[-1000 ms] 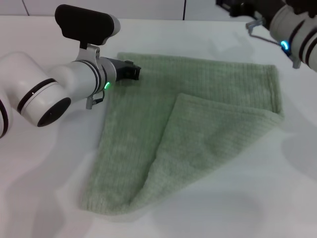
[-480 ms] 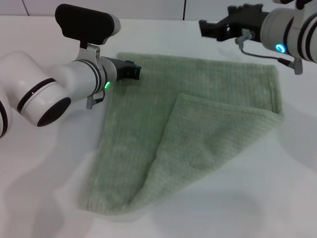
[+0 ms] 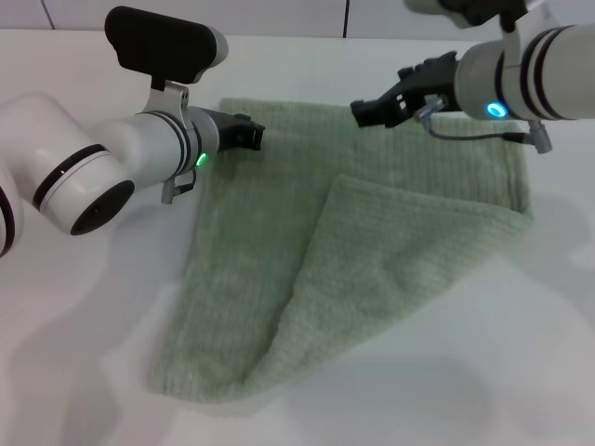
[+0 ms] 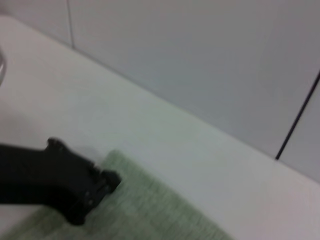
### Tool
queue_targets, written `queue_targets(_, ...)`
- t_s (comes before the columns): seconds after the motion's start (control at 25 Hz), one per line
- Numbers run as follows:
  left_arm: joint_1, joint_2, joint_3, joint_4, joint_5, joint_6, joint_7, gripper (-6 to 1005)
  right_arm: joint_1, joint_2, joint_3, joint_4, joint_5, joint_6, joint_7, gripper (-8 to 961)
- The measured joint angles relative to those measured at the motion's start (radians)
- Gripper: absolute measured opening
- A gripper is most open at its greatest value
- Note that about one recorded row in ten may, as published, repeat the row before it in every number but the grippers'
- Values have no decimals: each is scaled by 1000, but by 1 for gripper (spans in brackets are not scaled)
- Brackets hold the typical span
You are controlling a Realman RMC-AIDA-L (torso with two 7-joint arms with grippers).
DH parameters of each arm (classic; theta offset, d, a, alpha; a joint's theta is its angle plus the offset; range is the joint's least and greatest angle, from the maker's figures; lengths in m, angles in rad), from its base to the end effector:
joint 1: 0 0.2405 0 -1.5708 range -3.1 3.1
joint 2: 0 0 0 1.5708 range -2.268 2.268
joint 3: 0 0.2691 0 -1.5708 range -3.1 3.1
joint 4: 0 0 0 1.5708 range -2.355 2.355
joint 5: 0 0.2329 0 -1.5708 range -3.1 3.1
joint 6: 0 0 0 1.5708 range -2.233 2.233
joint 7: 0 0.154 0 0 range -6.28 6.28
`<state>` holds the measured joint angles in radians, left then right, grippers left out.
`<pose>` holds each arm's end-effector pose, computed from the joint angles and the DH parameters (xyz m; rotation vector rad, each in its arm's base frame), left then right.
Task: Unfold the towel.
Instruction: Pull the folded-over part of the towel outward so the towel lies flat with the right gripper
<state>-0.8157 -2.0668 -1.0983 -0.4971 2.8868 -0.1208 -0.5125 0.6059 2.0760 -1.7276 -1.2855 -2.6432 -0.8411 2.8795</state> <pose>-0.2379 0.4682 -0.1240 -2.0310 -0.9294 -0.0945 0.1310 0.4332 -0.0698 -2.3421 0.6914 -0.0170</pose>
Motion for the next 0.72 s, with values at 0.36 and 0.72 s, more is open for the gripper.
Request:
queue_targets(0.36,3,1,0,-9,0,0,3,-1,57,-1,2,93,154,-44,-107,761)
queue_targets(0.72,3,1,0,-11,-1,-7,13,-1,93,1,2,162,196,-78,-122,759)
